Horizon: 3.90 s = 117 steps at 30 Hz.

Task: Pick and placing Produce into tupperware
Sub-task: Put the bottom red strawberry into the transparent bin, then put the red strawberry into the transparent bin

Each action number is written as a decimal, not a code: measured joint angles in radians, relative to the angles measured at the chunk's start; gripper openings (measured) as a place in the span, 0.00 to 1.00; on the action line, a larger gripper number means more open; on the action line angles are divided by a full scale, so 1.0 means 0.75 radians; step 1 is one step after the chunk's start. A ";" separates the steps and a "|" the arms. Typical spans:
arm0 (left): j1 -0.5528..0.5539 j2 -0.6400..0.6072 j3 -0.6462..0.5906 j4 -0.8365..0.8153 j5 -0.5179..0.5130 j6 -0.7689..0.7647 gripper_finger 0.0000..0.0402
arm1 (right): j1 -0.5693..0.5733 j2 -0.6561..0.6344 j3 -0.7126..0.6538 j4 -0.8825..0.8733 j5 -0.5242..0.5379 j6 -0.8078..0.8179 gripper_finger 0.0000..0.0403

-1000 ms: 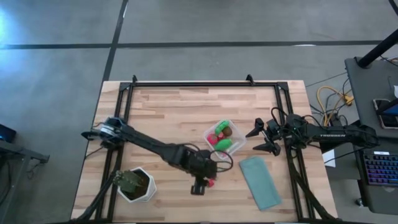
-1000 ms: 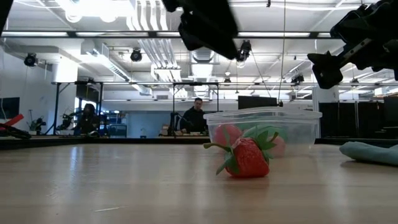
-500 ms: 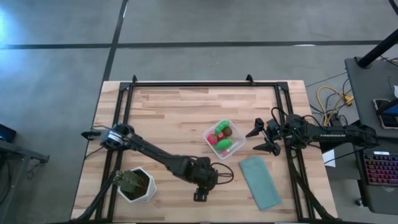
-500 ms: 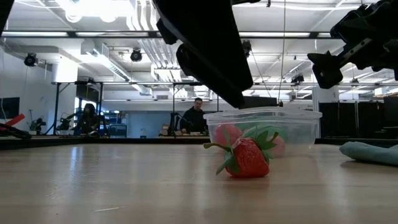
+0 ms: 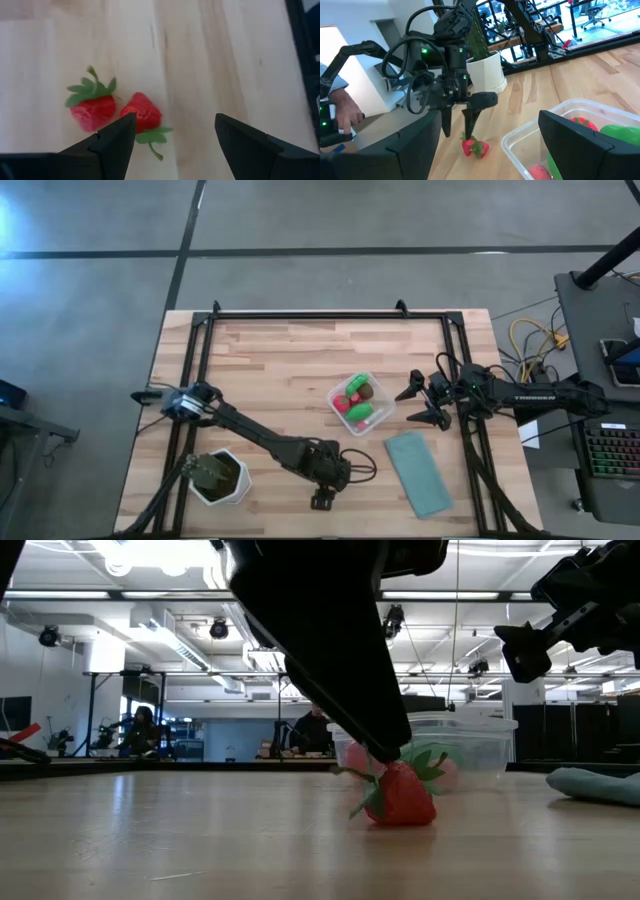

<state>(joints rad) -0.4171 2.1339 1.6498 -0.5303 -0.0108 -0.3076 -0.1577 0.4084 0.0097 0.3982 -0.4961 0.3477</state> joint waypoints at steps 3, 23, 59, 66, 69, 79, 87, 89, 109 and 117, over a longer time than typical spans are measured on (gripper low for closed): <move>0.001 0.004 -0.002 -0.001 -0.096 -0.001 0.64 | 0.000 0.000 0.000 0.000 0.000 0.000 0.81; -0.004 0.010 -0.030 0.047 -0.133 0.012 0.59 | 0.001 0.000 0.000 0.000 0.000 0.000 0.81; -0.021 0.010 -0.142 0.187 -0.204 0.078 0.48 | 0.000 0.000 0.000 0.000 0.000 0.000 0.81; -0.021 0.010 -0.153 0.198 -0.205 0.081 0.38 | 0.000 0.000 0.000 0.000 0.000 0.000 0.81; -0.021 0.010 -0.157 0.200 -0.205 0.081 0.34 | 0.000 0.000 0.000 0.000 0.000 0.000 0.81; -0.006 -0.019 -0.089 0.043 -0.207 0.084 0.33 | 0.001 0.001 0.000 0.000 0.000 0.000 0.81; 0.125 -0.179 0.012 -0.182 -0.385 0.114 0.33 | 0.000 0.000 -0.001 0.000 0.000 0.000 0.81; 0.196 -0.218 0.012 -0.179 -0.403 0.167 0.33 | 0.000 0.001 -0.001 0.000 0.000 0.000 0.81; 0.628 -0.176 -0.009 -0.103 -0.002 0.263 0.58 | 0.000 0.000 -0.001 0.001 0.000 0.000 0.81; 0.588 -0.267 -0.002 -0.110 0.179 -0.037 0.64 | 0.000 0.000 -0.001 0.001 0.000 0.000 0.81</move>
<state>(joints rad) 0.0237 1.9339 1.6482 -0.6129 0.1238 -0.3351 -0.1575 0.4085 0.0090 0.3988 -0.4960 0.3477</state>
